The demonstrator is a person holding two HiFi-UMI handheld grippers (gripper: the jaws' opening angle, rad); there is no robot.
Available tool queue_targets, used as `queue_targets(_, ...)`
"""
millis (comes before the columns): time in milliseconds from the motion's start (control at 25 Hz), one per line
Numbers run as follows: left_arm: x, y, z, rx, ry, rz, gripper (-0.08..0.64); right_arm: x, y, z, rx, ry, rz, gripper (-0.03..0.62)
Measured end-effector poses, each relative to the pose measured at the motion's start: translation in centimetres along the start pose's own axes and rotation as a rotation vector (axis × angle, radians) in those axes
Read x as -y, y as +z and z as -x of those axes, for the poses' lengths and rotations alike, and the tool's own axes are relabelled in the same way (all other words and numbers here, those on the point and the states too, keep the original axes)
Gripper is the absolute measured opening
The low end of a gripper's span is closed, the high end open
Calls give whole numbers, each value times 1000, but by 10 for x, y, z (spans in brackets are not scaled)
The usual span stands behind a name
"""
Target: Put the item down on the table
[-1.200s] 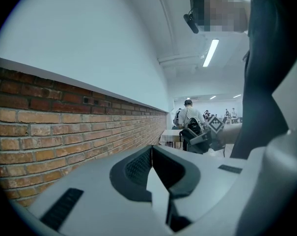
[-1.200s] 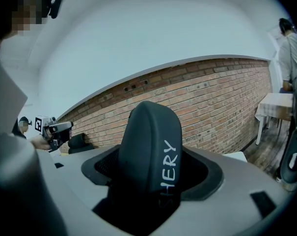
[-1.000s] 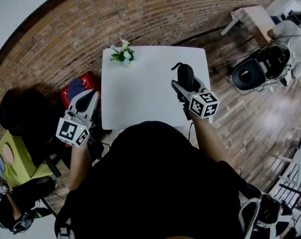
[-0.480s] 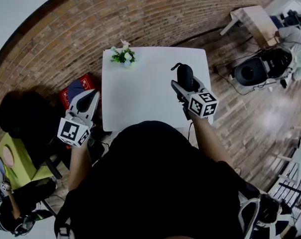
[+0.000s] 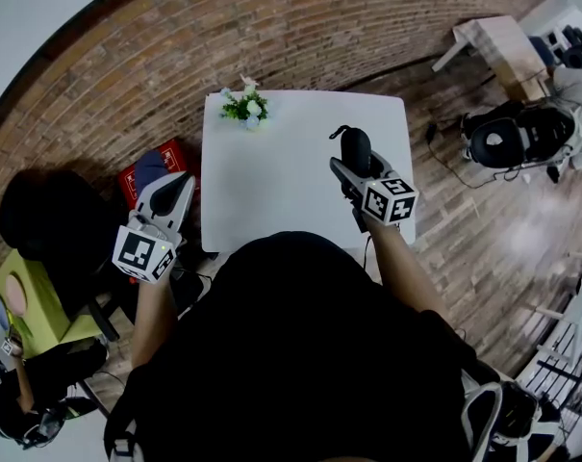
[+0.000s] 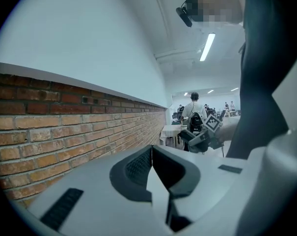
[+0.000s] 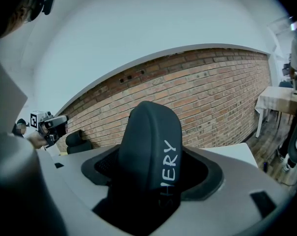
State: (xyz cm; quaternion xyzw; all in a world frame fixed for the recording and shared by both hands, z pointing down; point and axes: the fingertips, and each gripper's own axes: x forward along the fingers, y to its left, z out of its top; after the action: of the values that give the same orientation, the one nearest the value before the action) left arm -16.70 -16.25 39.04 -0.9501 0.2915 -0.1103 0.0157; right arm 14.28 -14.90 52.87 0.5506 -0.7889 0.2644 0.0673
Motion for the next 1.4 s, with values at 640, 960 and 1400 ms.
queue_targets(640,-1,-13,9,-58,27,4,13,19,-62,-44,-143,18,-5,371)
queue_targets(960,-1,-18,14,-74,55,18,13,36,-87,-56,-204,9,-13,371)
queue_targets(1400,4,-21,14,-97,90,39,14,43,-126,-76,-303,37,-23,368)
